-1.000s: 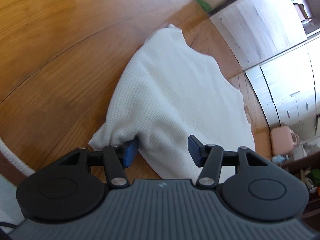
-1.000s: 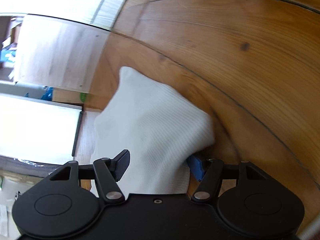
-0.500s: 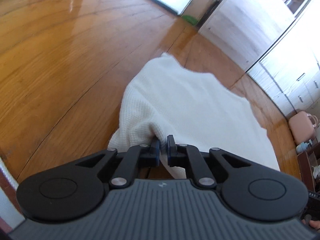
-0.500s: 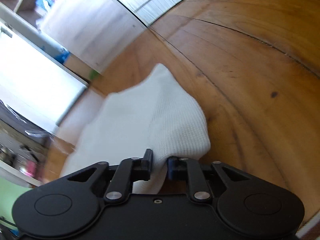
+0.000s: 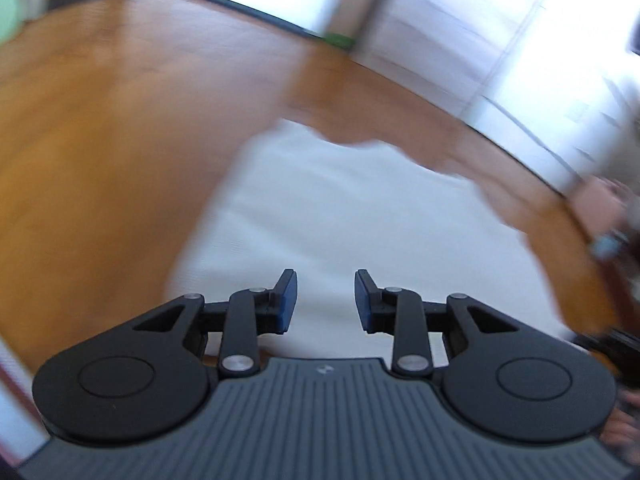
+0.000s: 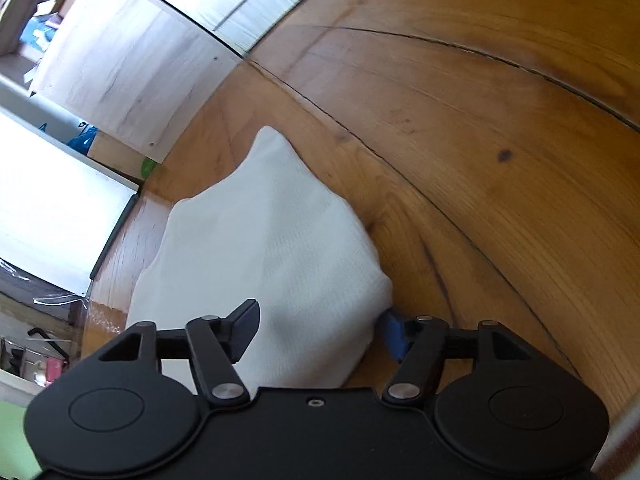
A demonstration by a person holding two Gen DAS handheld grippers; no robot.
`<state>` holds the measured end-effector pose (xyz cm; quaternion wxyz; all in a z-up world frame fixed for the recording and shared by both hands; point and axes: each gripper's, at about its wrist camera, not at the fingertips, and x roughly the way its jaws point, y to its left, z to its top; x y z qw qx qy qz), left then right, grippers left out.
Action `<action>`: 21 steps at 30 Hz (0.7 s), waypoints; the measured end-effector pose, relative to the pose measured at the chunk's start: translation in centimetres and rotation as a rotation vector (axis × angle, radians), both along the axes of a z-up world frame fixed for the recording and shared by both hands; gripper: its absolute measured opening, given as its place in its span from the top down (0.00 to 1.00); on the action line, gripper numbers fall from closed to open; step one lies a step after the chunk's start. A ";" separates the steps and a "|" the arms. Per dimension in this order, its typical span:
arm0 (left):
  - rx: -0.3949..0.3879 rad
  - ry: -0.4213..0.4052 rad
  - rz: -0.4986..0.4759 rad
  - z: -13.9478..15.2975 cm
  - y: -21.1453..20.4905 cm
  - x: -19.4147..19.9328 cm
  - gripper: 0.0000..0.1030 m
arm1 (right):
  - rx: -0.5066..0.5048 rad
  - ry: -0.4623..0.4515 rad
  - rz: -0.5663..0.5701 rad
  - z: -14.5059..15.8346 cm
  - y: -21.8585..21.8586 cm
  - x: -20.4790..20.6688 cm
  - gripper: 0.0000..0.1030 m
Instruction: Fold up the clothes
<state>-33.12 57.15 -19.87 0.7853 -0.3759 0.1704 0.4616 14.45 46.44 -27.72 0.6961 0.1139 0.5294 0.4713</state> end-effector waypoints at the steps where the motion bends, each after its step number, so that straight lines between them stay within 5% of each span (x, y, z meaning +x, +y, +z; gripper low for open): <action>1: -0.012 -0.023 -0.049 0.0 0.0 1.0 0.71 | 0.008 -0.022 0.013 -0.1 0.6 -0.3 0.51; 2: -0.028 -0.035 -0.093 0.0 -0.1 2.0 0.71 | 0.017 -0.044 0.027 -0.2 1.1 -0.6 0.77; 7: -0.131 -0.012 -0.269 0.4 -0.9 6.2 0.71 | 0.054 -0.221 0.099 3.7 1.4 -2.8 0.80; 10: -0.144 0.004 -0.302 0.8 -0.5 8.1 0.71 | 0.076 -0.312 0.168 7.3 0.3 -3.7 0.81; 13: -0.236 -0.028 -0.322 -1.1 -0.4 8.5 0.71 | 0.076 -0.342 0.195 9.8 -1.3 -4.0 0.81; 16: -0.306 0.059 -0.287 -4.3 0.0 8.5 0.74 | 0.012 -0.379 0.207 9.4 -2.1 -4.1 0.81; 21: -0.273 0.022 -0.334 -4.4 -0.2 6.0 0.74 | -0.048 -0.418 0.197 8.6 -1.7 -5.0 0.81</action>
